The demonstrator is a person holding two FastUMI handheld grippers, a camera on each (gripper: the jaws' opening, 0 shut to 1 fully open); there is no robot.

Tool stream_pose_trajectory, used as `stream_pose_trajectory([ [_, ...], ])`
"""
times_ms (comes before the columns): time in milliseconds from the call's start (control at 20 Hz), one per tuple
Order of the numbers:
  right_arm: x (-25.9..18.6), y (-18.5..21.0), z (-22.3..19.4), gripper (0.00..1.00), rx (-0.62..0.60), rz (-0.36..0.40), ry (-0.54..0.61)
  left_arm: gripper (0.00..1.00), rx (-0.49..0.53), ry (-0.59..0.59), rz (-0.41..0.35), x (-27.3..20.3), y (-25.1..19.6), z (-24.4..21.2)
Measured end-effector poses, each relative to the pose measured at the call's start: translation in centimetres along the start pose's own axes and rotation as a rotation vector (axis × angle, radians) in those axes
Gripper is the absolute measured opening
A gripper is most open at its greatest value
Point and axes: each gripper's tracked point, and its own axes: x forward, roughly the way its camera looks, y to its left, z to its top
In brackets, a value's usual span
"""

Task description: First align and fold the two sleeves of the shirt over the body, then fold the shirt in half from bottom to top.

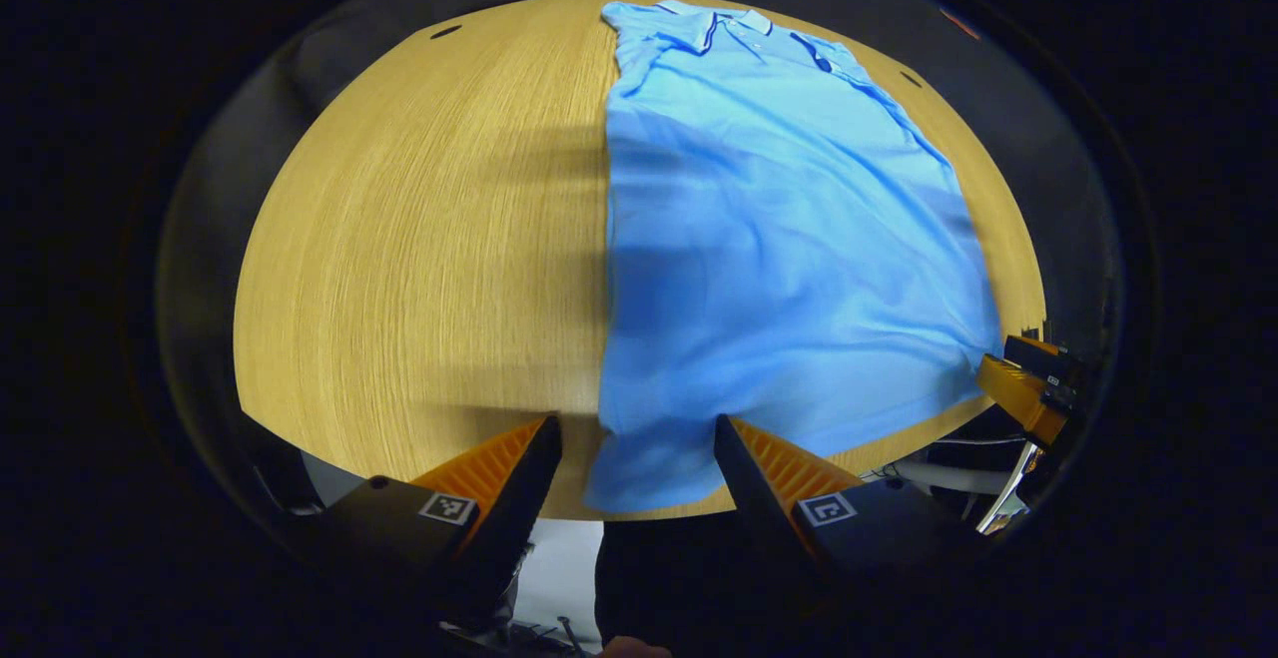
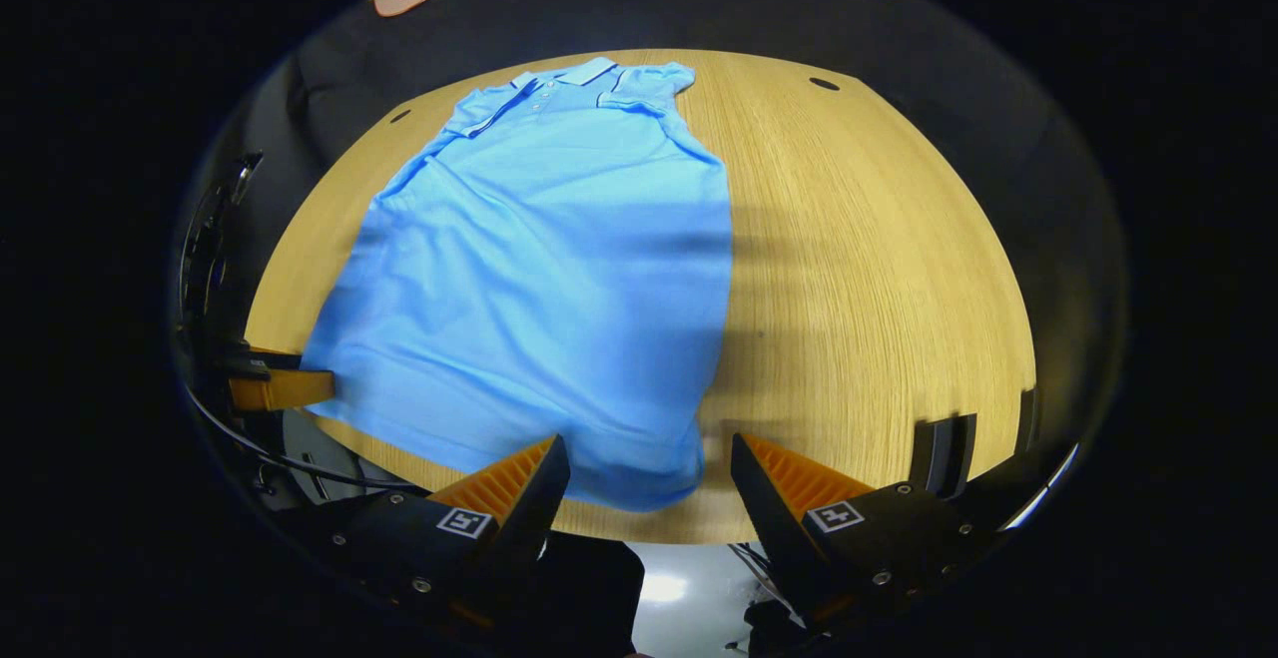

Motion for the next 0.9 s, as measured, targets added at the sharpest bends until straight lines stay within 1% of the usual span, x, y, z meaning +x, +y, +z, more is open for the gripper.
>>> stream_pose_trajectory([
  [100,0.5,0.3,-0.5,0.99,0.009,-0.008,0.026,0.99,0.01,0.002,0.023,0.2,0.3,0.1],
  [150,0.8,0.6,-0.7,0.99,0.011,-0.009,0.039,0.99,0.014,0.017,0.05,0.2,0.6,-0.3],
  [350,1.1,0.4,-0.5,0.98,-0.023,-0.047,0.036,0.99,0.014,0.019,0.052,0.1,0.5,-0.5],
  [500,1.6,0.1,-0.4,0.96,0.022,-0.064,0.049,1.0,0.004,0.009,0.057,0.2,0.5,-0.4],
  [600,1.5,-0.2,-0.3,0.9,0.04,-0.071,0.062,0.99,-0.016,-0.001,0.061,0.3,0.4,-0.4],
  [650,1.4,-0.4,-0.3,0.81,0.043,-0.072,0.069,1.0,-0.017,0.005,0.062,0.2,0.3,-0.5],
  [700,1.4,-0.5,-0.1,0.76,0.05,-0.073,0.072,0.99,-0.013,0.007,0.058,0.2,0.2,-0.3],
  [750,1.6,-0.5,-0.1,0.63,0.055,-0.072,0.07,0.94,-0.009,0.005,0.055,0.4,0.1,-0.2],
  [800,1.5,-0.4,0.1,0.56,0.052,-0.07,0.064,0.87,-0.007,-0.001,0.052,0.4,-0.2,0.0],
  [850,1.6,0.0,0.4,0.42,0.04,-0.062,0.055,0.7,-0.009,-0.008,0.049,0.4,-0.5,0.0],
  [900,1.8,0.4,0.6,0.31,0.022,-0.051,0.041,0.55,0.0,-0.015,0.042,0.5,-1.1,0.3],
])
